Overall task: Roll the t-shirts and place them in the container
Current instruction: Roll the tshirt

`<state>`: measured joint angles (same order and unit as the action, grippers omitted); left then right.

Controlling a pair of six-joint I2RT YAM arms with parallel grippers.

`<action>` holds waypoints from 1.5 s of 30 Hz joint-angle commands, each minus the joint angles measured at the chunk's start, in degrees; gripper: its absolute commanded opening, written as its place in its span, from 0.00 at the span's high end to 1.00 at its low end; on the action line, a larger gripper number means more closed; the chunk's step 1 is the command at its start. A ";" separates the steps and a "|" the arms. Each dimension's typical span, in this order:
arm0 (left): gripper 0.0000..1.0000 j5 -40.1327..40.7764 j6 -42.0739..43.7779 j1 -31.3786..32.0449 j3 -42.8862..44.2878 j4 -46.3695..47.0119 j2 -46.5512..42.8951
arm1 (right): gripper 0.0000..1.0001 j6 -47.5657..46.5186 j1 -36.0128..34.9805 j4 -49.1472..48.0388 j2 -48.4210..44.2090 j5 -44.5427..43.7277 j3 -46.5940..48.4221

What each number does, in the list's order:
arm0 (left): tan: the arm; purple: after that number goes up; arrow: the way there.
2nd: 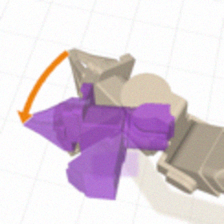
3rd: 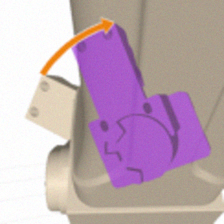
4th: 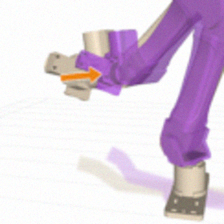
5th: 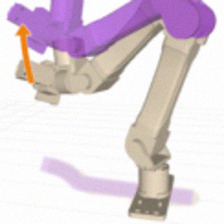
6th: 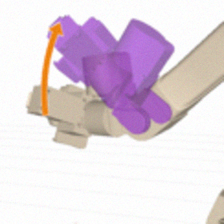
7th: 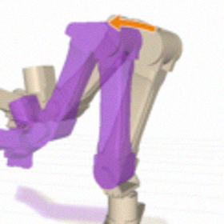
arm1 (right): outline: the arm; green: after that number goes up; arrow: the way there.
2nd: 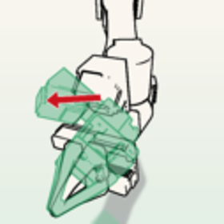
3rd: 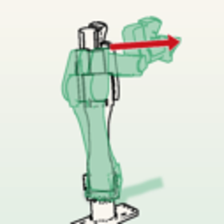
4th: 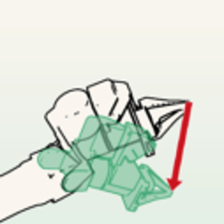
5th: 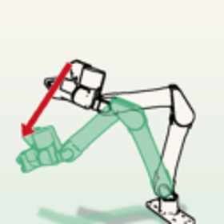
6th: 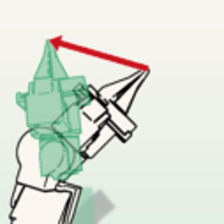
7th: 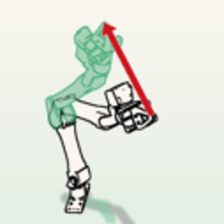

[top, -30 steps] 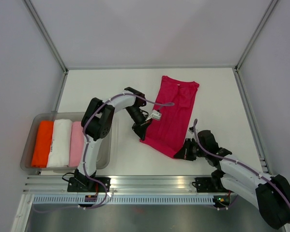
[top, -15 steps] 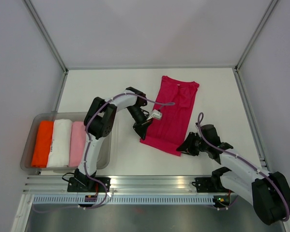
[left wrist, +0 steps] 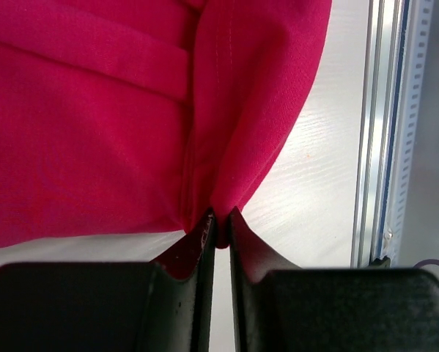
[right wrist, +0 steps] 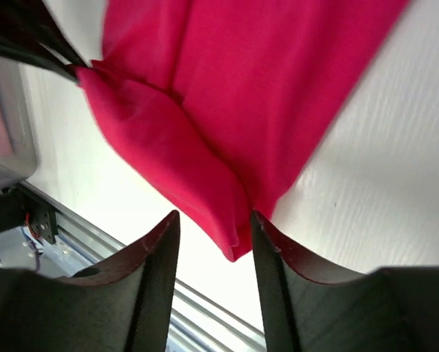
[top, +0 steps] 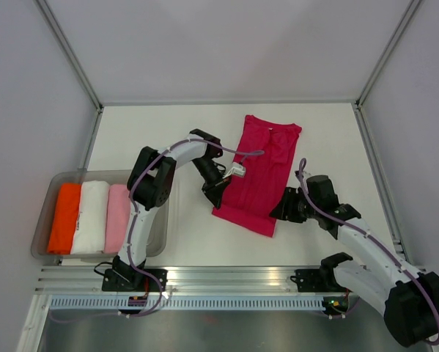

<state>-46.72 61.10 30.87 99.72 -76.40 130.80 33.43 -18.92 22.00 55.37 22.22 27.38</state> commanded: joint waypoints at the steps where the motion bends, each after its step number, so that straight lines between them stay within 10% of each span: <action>1: 0.85 -1.97 -0.46 -0.37 1.97 -0.59 0.51 | 0.49 -6.70 -1.56 -4.39 -4.83 0.99 1.46; 14: 0.85 -2.32 -0.81 -0.37 1.62 -0.77 -0.29 | 0.37 -14.27 -13.25 -10.13 12.03 -3.06 2.16; 16: 0.85 -2.32 -0.98 -0.37 1.79 -0.77 -0.28 | 0.42 -13.31 -13.25 -11.27 11.25 -3.49 1.55; 19: 0.82 -2.15 -1.42 -0.37 1.62 -0.59 -0.11 | 0.76 -11.46 -13.25 -13.11 10.11 -4.03 0.75; 23: 0.55 -2.85 2.23 -0.81 1.18 -2.68 -1.86 | 0.96 -10.14 -13.25 -14.53 11.33 -0.52 -0.04; 24: 0.18 -3.90 4.18 -0.99 0.05 -3.22 -2.82 | 0.97 -10.05 -13.25 -14.44 11.51 -0.51 0.05; 26: 0.00 -4.87 9.18 -1.51 -1.89 -2.97 -6.51 | 0.99 -10.40 -12.81 -13.83 12.30 0.10 0.66; 45: 0.23 -1.18 -1.34 1.21 -19.48 22.26 -17.95 | 1.00 -2.58 -2.80 -21.47 13.79 12.15 -5.49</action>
<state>-47.64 62.06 31.64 79.83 -58.87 115.74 28.56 -22.50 4.25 69.04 32.62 22.81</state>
